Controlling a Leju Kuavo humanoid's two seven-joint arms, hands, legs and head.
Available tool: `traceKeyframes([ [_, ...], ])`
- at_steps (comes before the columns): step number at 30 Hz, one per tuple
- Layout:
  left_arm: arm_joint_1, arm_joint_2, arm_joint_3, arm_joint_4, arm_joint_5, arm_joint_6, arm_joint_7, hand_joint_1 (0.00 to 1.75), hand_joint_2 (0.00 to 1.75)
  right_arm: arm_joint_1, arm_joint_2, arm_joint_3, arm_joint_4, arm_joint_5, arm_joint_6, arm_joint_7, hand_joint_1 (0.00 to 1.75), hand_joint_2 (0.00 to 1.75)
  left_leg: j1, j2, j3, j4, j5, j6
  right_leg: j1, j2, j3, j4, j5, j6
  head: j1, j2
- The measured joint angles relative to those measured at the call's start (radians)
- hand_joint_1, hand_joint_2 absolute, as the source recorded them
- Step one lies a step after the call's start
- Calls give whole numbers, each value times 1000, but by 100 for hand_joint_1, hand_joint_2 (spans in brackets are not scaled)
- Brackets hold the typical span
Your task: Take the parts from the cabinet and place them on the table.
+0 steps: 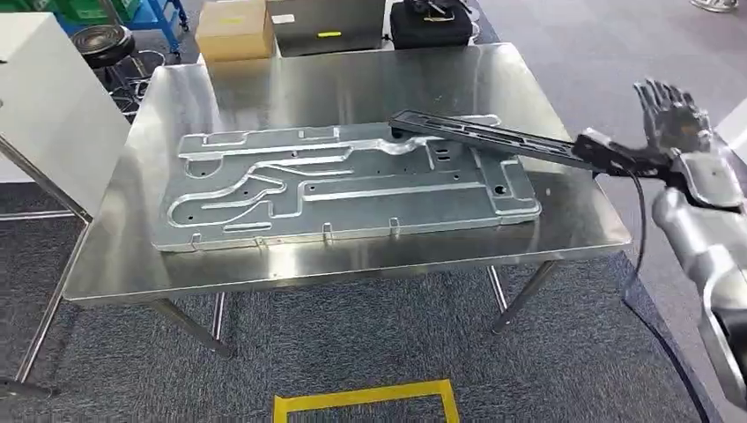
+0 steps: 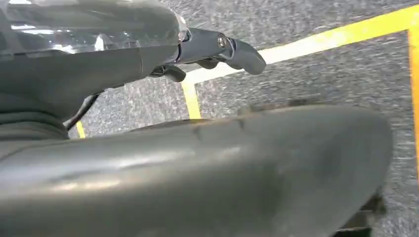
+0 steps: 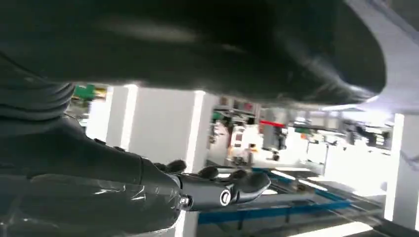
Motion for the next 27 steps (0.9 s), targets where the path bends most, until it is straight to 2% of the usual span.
traceKeyframes([
  [1,1,0,0,0,0,0,0,0,0,84,-29,-45,-59,13,-5,11,0,0,1,0,20,2,19,-1,0,-3,-9,0,7,3,0,0],
  [2,0,0,0,0,-1,-1,-1,0,0,173,-57,-109,-130,35,-7,18,0,0,2,0,64,-41,52,1,0,-7,-17,1,12,6,0,0],
  [3,0,0,0,0,-2,-1,-3,0,0,254,-72,-168,-184,58,-6,20,0,0,1,0,125,-123,86,4,0,-9,-25,3,18,9,0,0],
  [4,0,0,0,0,-2,-1,-5,0,0,320,-82,-227,-236,77,-3,18,0,0,0,-3,191,-218,103,12,0,-9,-31,4,23,12,0,0],
  [5,-3,0,0,0,-2,-1,-6,0,0,389,-89,-298,-294,94,1,11,0,0,-4,-9,241,-310,71,22,-2,-9,-36,5,29,16,0,0],
  [6,-3,0,0,0,-2,-1,-8,0,0,446,-97,-359,-342,104,6,2,0,0,-8,-11,264,-348,67,25,0,-9,-39,5,36,23,0,0],
  [8,-3,-2,0,0,-3,-3,-8,0,0,558,-99,-481,-426,111,9,-14,0,0,-12,-13,254,-342,81,31,-7,-9,-37,-11,55,37,0,0],
  [9,-3,-2,0,0,-2,-3,-8,0,0,623,-99,-542,-473,111,7,-25,0,0,-14,-13,249,-350,91,39,-7,-9,-35,-18,66,44,0,0],
  [10,-3,-7,0,0,-2,-3,-8,0,0,675,-97,-586,-503,110,6,-37,0,0,-9,-12,247,-383,113,49,0,-3,-33,-20,65,50,0,0],
  [11,-4,-8,0,0,-3,-3,-7,0,0,719,-82,-641,-532,110,1,-57,0,0,-7,-10,253,-384,129,56,-5,10,-49,-6,32,52,0,0],
  [12,-6,-12,0,0,-4,-1,-7,0,0,753,-65,-694,-557,110,-5,-72,0,0,-8,-7,243,-393,138,62,-7,22,-67,45,-31,52,0,0],
  [13,-9,-13,0,0,-6,-1,-5,0,0,805,-30,-751,-584,106,-17,-97,0,0,-11,-6,229,-393,150,64,-5,26,-91,125,-95,55,1,0],
  [14,-10,-14,0,0,-11,-1,-5,0,0,851,2,-805,-607,105,-31,-125,0,0,-12,-6,217,-392,157,65,-5,29,-108,198,-135,58,1,0],
  [15,-9,-16,0,0,-13,0,-2,0,0,890,43,-851,-616,103,-32,-151,0,0,-13,-6,205,-387,162,65,-6,30,-116,260,-147,60,1,0],
  [16,-9,-16,0,0,-15,0,3,0,0,920,88,-889,-619,104,-38,-185,0,0,-13,-6,193,-380,166,64,-8,29,-110,281,-135,62,1,0],
  [17,-8,-16,0,0,-16,0,5,0,0,944,131,-921,-619,104,-46,-209,0,0,-13,-6,179,-370,169,61,-12,29,-83,253,-104,64,1,0],
  [18,-9,-17,0,0,-20,0,12,0,0,959,183,-962,-616,101,-51,-237,0,0,-12,-3,167,-359,168,60,-14,29,-28,179,-72,66,1,0],
  [19,-9,-17,-1,0,-23,0,17,0,0,963,231,-997,-603,101,-62,-255,0,0,-12,0,158,-347,166,57,-18,28,37,78,-45,67,1,0],
  [20,-9,-16,-1,0,-23,1,21,0,0,958,287,-1028,-561,102,-97,-273,0,0,-13,4,149,-338,165,50,-17,27,76,6,-75,65,1,0],
  [21,-11,-17,-1,0,-24,4,23,0,0,946,327,-1056,-504,76,-108,-289,0,0,-14,10,140,-330,164,43,-2,33,83,-14,-75,54,0,0],
  [22,-11,-16,-1,0,-25,6,24,0,0,934,377,-1087,-423,44,-100,-300,0,0,-14,11,140,-330,172,34,-3,34,77,-3,-69,43,1,0],
  [24,-11,-16,-2,0,-34,11,27,0,0,925,441,-1147,-308,-11,-105,-298,0,0,-12,11,138,-329,181,24,2,34,72,-4,-65,34,1,0],
  [25,-9,-16,-4,0,-37,15,31,0,0,911,475,-1180,-232,-46,-113,-298,0,0,-16,8,135,-328,178,19,-10,31,63,-11,-56,21,1,0],
  [26,-10,-14,-6,0,-41,16,32,0,0,897,502,-1205,-169,-71,-126,-305,0,0,-12,6,122,-307,140,10,-8,31,60,-11,-48,11,1,0],
  [27,-10,-13,-8,0,-45,18,35,0,0,888,531,-1230,-107,-89,-119,-290,0,0,-11,6,108,-254,87,5,-9,31,52,-10,-41,0,1,0],
])
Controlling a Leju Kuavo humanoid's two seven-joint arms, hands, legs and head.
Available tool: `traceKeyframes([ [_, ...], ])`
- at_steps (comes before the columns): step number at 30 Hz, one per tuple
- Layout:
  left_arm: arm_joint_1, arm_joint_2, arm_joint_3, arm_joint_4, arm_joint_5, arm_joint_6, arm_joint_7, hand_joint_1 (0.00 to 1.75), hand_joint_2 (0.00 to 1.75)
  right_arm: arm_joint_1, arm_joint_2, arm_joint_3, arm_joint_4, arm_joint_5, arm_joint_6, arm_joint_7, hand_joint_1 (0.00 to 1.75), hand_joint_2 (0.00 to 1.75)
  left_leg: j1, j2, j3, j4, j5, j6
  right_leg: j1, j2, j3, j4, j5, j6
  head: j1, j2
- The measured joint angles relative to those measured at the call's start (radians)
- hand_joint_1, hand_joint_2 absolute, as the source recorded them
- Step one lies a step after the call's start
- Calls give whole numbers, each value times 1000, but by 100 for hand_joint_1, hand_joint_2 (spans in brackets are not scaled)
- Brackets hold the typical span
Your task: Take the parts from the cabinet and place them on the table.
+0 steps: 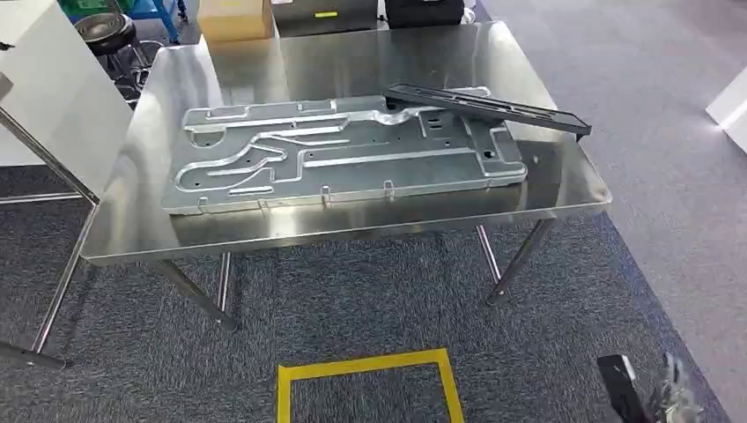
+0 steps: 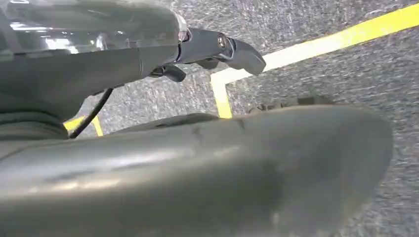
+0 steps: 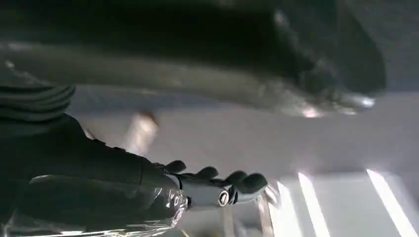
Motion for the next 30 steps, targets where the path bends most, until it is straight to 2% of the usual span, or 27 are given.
traceKeyframes([
  [2,-3,2,-5,0,-13,2,10,0,0,-10,71,-51,123,-51,74,101,0,0,3,0,-38,159,-104,-8,5,-1,-16,3,12,-7,0,0],
  [3,-3,3,-10,0,-20,2,14,0,0,-13,106,-82,173,-78,94,152,0,0,4,0,-48,221,-129,-10,7,-3,-26,7,17,-9,0,0],
  [4,-3,3,-14,0,-23,1,17,0,0,-14,137,-109,207,-98,104,184,0,0,4,0,-40,240,-126,-11,9,-5,-36,11,22,-10,0,0],
  [5,-2,3,-18,0,-24,0,20,0,0,-14,163,-134,237,-106,112,198,0,0,4,0,-10,213,-101,-9,12,-5,-48,16,28,-11,0,0],
  [7,-5,4,-25,0,-29,0,21,0,0,-16,213,-159,289,-113,115,209,0,0,-2,-1,98,61,-31,7,15,0,-72,25,42,-12,0,0],
  [8,-8,6,-27,0,-29,0,21,0,0,-20,227,-170,307,-111,115,218,0,0,-7,-2,163,-33,-20,22,15,1,-79,26,50,-11,0,0],
  [9,-14,8,-27,0,-29,0,24,0,0,-23,245,-177,322,-86,113,246,0,0,-11,-2,201,-109,-47,33,20,2,-83,26,59,-5,0,0],
  [10,-13,8,-28,0,-30,3,29,0,0,-24,249,-173,331,-22,104,287,0,0,-11,-2,202,-111,-37,21,14,0,-81,21,70,0,0,0],
  [11,-12,7,-28,0,-29,7,33,0,0,-24,259,-152,343,79,94,325,0,175,-13,-3,192,-108,-25,25,11,0,-81,16,80,6,0,0],
  [12,-11,8,-28,0,-25,14,39,0,0,-24,266,-113,350,184,90,351,0,0,-14,-3,188,-111,-21,28,10,0,-84,12,92,11,0,0],
  [13,-9,8,-27,0,-24,21,45,0,0,-20,276,-68,358,254,111,367,0,0,-10,0,179,-119,-3,33,15,3,-87,2,107,18,0,0],
  [14,-11,9,-28,0,-32,21,53,0,0,-26,282,-28,368,279,152,380,0,0,-1,11,171,-129,18,39,14,4,-96,15,74,22,0,0],
  [16,-11,13,-36,0,-54,17,67,0,0,-31,286,10,379,268,230,405,0,0,-1,10,136,-128,42,52,11,3,-116,108,-58,27,0,0],
  [17,-9,14,-42,0,-64,17,75,0,0,-32,288,17,382,258,250,423,0,175,-2,10,118,-124,54,51,10,3,-127,185,-122,30,0,0],
  [18,-9,17,-49,0,-74,18,80,0,0,-30,292,20,387,245,263,442,0,175,-2,10,101,-119,67,50,10,3,-135,257,-156,32,0,0],
  [19,-9,20,-56,0,-85,25,85,0,0,-26,292,20,390,226,268,464,0,175,-2,10,80,-112,78,49,9,3,-136,310,-151,35,0,0],
  [20,-8,24,-63,0,-94,34,86,0,0,-24,292,19,392,206,272,479,0,175,-2,11,53,-102,90,46,7,3,-121,330,-109,38,0,0],
  [21,-8,26,-72,0,-99,40,86,0,0,-21,292,18,393,193,272,487,0,175,-2,11,28,-92,102,43,5,3,-89,311,-57,39,0,0],
  [22,-9,27,-78,0,-104,42,87,0,0,-19,291,16,394,188,273,492,0,175,-1,12,3,-81,111,39,3,2,-41,259,-21,38,0,0],
  [23,-11,29,-80,0,-104,44,87,0,0,-20,290,15,394,186,273,494,0,175,-1,12,-17,-69,120,35,2,2,21,182,-23,37,0,0],
  [24,-13,31,-83,0,-105,48,90,0,0,-23,289,15,394,185,273,494,0,175,-4,12,-31,-59,127,29,5,2,94,85,-76,33,0,0],
  [25,-14,32,-87,0,-108,48,89,0,0,-25,289,15,394,182,287,498,0,175,-4,14,-38,-52,134,23,11,3,142,-9,-115,29,-1,0],
  [26,-17,34,-95,0,-117,48,84,0,0,-28,290,11,397,172,326,516,0,175,-2,16,-43,-57,153,17,15,4,132,-15,-118,21,-1,0],
  [27,-20,35,-101,0,-121,48,80,0,0,-28,290,5,399,168,360,531,0,175,2,17,-47,-64,170,12,21,4,122,-15,-106,14,0,0],
  [28,-20,36,-106,0,-124,47,75,0,0,-26,290,1,401,168,391,543,0,175,1,16,-50,-71,187,6,17,2,111,-17,-91,5,0,0],
  [29,-21,37,-108,0,-124,47,72,0,0,-25,291,0,406,170,406,551,0,175,6,11,-58,-69,177,0,12,-7,98,-19,-74,-4,0,0],
  [30,-22,37,-109,0,-124,47,69,0,0,-26,291,0,407,173,414,554,0,175,7,9,-71,-45,117,-5,13,-8,83,-18,-60,-12,0,0],
])
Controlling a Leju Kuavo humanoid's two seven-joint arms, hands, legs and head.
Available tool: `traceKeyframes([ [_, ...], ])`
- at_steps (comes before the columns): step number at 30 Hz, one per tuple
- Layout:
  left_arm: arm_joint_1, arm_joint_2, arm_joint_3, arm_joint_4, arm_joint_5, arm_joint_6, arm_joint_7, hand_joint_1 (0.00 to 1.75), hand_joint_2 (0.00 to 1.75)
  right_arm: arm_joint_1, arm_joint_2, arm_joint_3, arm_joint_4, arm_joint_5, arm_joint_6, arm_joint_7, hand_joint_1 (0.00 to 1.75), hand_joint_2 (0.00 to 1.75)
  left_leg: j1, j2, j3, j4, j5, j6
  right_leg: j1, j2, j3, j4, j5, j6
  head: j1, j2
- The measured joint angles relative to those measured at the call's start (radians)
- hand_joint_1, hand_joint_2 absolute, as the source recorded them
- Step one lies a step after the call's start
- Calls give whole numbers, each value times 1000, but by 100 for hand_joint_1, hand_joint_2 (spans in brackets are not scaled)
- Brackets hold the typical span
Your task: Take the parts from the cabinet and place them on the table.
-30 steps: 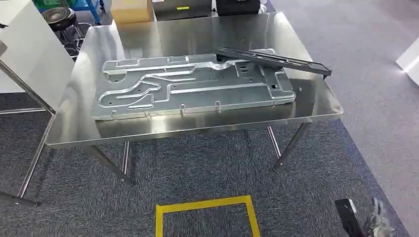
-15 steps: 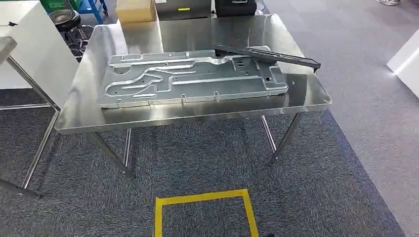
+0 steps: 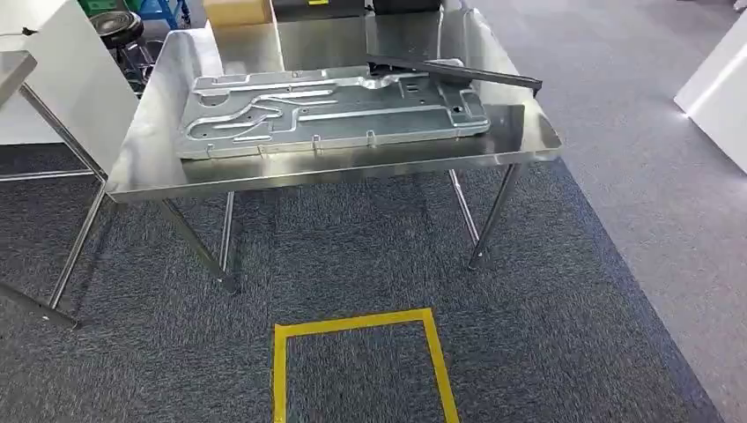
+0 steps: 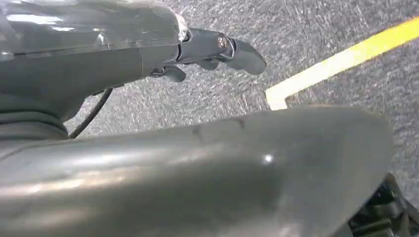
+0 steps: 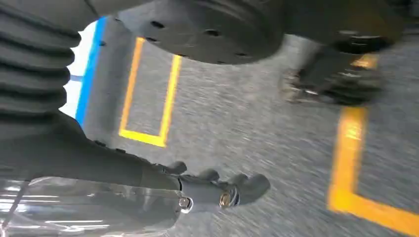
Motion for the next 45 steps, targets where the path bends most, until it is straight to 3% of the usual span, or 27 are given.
traceKeyframes([
  [2,-2,1,-5,0,0,0,-9,0,0,3,0,0,1,8,13,9,0,175,6,0,-21,136,-157,-9,1,-3,-35,0,31,-7,0,0],
  [4,-13,3,-9,0,7,1,-15,0,0,-2,2,2,1,31,22,21,0,175,7,0,-24,266,-205,-15,2,-3,-76,3,63,-7,0,0],
  [5,-18,5,-10,0,10,2,-18,0,0,-7,2,5,1,42,23,30,0,0,9,0,-10,294,-175,-15,2,-3,-98,7,78,-5,0,0],
  [7,-24,10,-10,0,11,9,-22,0,0,-13,5,9,1,56,22,38,0,0,11,0,73,248,-85,-15,1,-3,-143,21,103,2,0,0],
  [9,-26,12,-13,0,11,20,-23,0,0,-16,7,11,1,61,22,38,0,0,11,-4,230,74,-122,-5,0,-2,-170,34,125,11,0,0],
  [10,-26,15,-14,-2,10,24,-23,0,0,-16,8,14,1,63,21,35,0,175,4,-5,312,-50,-171,1,4,-2,-175,37,133,18,0,0],
  [11,-26,15,-14,-2,9,25,-20,0,0,-12,8,15,1,64,17,34,0,175,4,-5,321,-90,-194,8,4,-5,-179,37,146,24,0,0],
  [14,-5,16,-14,-1,2,19,-1,0,0,-12,7,13,1,56,-7,54,0,175,6,2,290,-83,-156,33,0,-2,-188,21,180,44,0,0],
  [15,1,17,-15,-1,0,18,4,0,0,-13,6,11,0,51,-11,58,0,175,5,10,274,-83,-141,44,-2,0,-200,42,127,44,0,0],
  [16,7,18,-15,-1,-2,16,8,0,0,-17,6,11,-1,49,-16,60,0,0,4,13,257,-82,-127,52,-2,-1,-211,88,50,44,0,0],
  [18,12,17,-16,-1,-8,5,23,0,0,-17,3,9,-1,43,-16,60,0,0,-1,14,220,-80,-97,56,-1,0,-225,236,-73,49,0,0],
  [19,15,17,-17,-1,-11,2,28,0,0,-15,3,6,-1,38,-17,60,0,0,-4,14,198,-75,-83,57,-1,0,-230,307,-88,50,0,0],
  [21,19,18,-19,-1,-16,2,32,0,0,-12,3,3,-1,34,-20,59,0,0,-8,14,147,-59,-55,54,-1,1,-202,357,-18,48,0,0],
  [23,19,18,-27,-1,-26,5,8,0,0,-8,3,0,-1,32,-21,59,0,0,-10,13,97,-41,-37,51,0,1,-107,260,47,39,0,0],
  [24,17,18,-33,-1,-27,5,4,0,0,-8,3,-2,-1,32,-21,61,0,0,-11,11,80,-30,-27,48,2,1,-29,163,20,29,0,0],
  [25,18,18,-36,-1,-27,5,1,0,175,-3,2,-3,-1,34,-22,64,0,0,-15,9,72,-20,-22,43,12,0,66,48,-32,22,0,0],
  [28,12,18,-37,-1,-22,14,3,0,175,0,3,-3,-1,45,-24,55,0,0,-10,16,59,-18,7,26,18,2,82,-25,-61,7,0,0],
  [29,10,18,-37,-1,-17,21,11,0,175,4,4,-3,0,49,-24,44,0,175,-15,16,56,-20,18,19,12,0,76,-31,-45,-1,0,0],
  [33,9,19,-37,-1,-14,26,8,0,175,7,8,-3,1,60,-17,-17,0,175,3,1,-8,171,-167,-4,7,-5,33,-29,-5,-15,0,0],
  [35,12,21,-47,-1,-7,27,1,0,175,10,8,7,0,68,-17,-64,0,175,7,1,-32,290,-186,-11,7,-7,8,-23,10,-12,0,0],
  [37,26,25,-73,-1,29,23,-2,0,175,12,8,33,-11,49,-17,-81,0,175,12,1,30,230,-126,-14,4,-6,-11,-13,18,-6,0,0],
  [39,39,30,-99,-1,73,19,-3,0,175,12,7,58,-25,15,-15,-86,0,175,15,1,161,34,-85,-11,2,-4,-24,2,19,-1,0,0],
  [41,46,33,-123,-1,114,14,-4,0,175,12,5,79,-35,-16,-14,-88,0,175,9,-2,200,-30,-109,3,5,-4,-35,8,22,12,0,0],
  [42,53,35,-137,-1,139,10,-4,0,0,12,3,92,-39,-35,-13,-89,0,175,6,-2,192,-33,-110,8,6,-5,-35,11,26,19,0,0],
  [43,58,38,-151,-1,165,6,-4,0,0,13,2,106,-44,-55,-11,-90,0,175,5,-2,186,-31,-111,14,6,-5,-39,10,29,25,0,0],
  [44,64,39,-162,-1,183,3,-4,0,0,14,0,116,-48,-70,-10,-91,0,0,8,-2,183,-35,-106,22,8,-5,-40,9,33,33,0,0],
  [45,67,42,-181,-1,215,0,-4,0,0,18,-4,132,-55,-94,-7,-93,0,0,14,1,184,-45,-98,34,4,-3,-43,18,24,38,0,0],
])
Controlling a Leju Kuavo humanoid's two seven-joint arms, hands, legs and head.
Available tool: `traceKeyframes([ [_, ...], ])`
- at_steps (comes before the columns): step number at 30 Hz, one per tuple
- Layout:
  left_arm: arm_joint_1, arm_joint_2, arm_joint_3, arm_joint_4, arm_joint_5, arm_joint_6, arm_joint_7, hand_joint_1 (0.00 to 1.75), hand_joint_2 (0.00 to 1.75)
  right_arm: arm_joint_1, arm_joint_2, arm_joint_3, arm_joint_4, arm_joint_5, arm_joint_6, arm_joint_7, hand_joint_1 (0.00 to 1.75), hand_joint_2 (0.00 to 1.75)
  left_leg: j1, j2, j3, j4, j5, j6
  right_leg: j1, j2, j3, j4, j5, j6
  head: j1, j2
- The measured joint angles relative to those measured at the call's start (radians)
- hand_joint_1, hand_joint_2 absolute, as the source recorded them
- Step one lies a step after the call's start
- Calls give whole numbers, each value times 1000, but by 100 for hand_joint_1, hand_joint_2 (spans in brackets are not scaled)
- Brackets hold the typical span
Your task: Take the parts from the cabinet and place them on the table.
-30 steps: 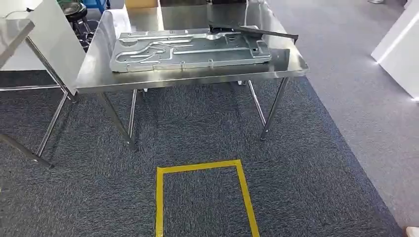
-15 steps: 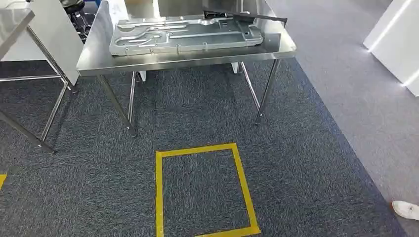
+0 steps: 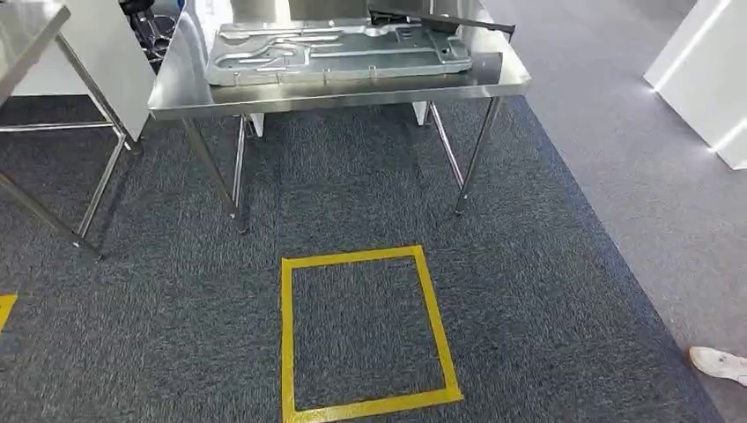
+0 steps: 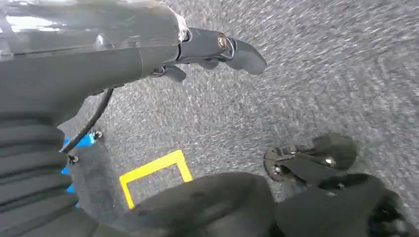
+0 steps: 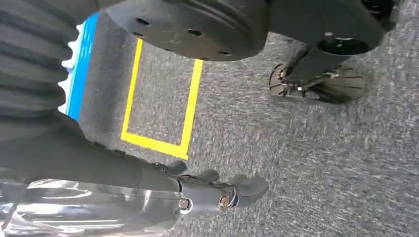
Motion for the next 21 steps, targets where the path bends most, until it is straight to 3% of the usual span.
traceKeyframes([
  [1,3,3,-18,0,27,-3,0,0,0,6,-4,15,-3,-22,4,-2,0,0,-2,0,-3,-2,4,9,-1,2,-14,31,-28,2,0,0],
  [3,5,9,-52,-4,80,-12,0,0,0,20,-8,43,-4,-63,11,-4,0,0,-7,0,-17,-2,11,19,-2,6,-91,190,-120,7,0,0],
  [4,7,11,-67,-9,103,-14,0,0,0,29,-12,55,-4,-81,11,-5,0,0,-11,0,-23,-1,14,21,-2,6,-127,267,-151,9,0,0],
  [5,9,15,-83,-15,126,-18,0,0,0,39,-13,67,-4,-100,12,-6,0,0,-14,0,-29,0,17,22,-3,6,-150,317,-161,9,0,0],
  [6,10,18,-101,-24,153,-21,0,0,0,50,-16,81,-4,-122,14,-6,0,0,-17,0,-32,2,19,22,-2,6,-145,312,-145,7,0,0],
  [7,10,20,-115,-32,175,-24,0,0,0,60,-18,93,-3,-137,17,-6,0,0,-19,0,-34,5,20,22,-2,6,-118,263,-112,2,0,0],
  [9,9,25,-147,-52,222,-31,-1,0,0,80,-22,119,-3,-174,26,-6,0,0,-24,-1,-34,7,21,20,4,6,-14,73,-25,-15,0,0],
  [10,9,26,-163,-60,247,-34,-1,0,0,88,-29,132,-3,-193,27,-6,0,0,-24,0,-34,8,22,18,10,5,22,1,-20,-28,0,0],
  [11,9,27,-179,-67,270,-38,-1,0,0,93,-34,145,-3,-211,29,-7,0,0,-32,1,-37,13,21,12,11,2,20,-10,-16,-27,0,0],
  [14,12,36,-230,-85,346,-51,-1,0,0,112,-41,189,-3,-271,31,-10,0,0,-26,1,-40,9,30,-2,17,1,16,-10,-8,-35,0,0],
  [15,17,44,-249,-90,375,-53,-1,0,0,118,-42,205,-3,-293,35,-11,0,0,-31,-1,-43,14,27,-7,3,-6,19,-25,4,-41,0,0],
  [16,24,47,-264,-92,399,-55,-1,0,0,120,-46,217,-5,-311,38,-12,0,0,-26,-4,-52,36,5,-15,2,-11,20,-30,7,-45,0,0],
  [18,40,51,-295,-92,448,-63,-1,0,0,120,-49,242,-15,-349,45,-15,0,0,-17,-6,-112,177,-82,-29,2,-17,12,-29,11,-50,0,0],
  [19,53,53,-312,-92,473,-68,-1,0,0,120,-51,256,-23,-369,47,-17,0,175,-12,-6,-150,267,-122,-35,2,-23,8,-27,11,-50,0,0],
  [20,66,55,-328,-92,498,-71,0,0,0,119,-52,271,-32,-388,47,-19,0,175,-9,-5,-173,325,-140,-41,2,-29,5,-24,11,-50,0,0],
  [21,82,57,-343,-92,522,-74,0,0,0,118,-55,284,-42,-406,48,-19,0,175,-3,-5,-173,333,-130,-46,1,-35,4,-23,10,-49,0,0],
])
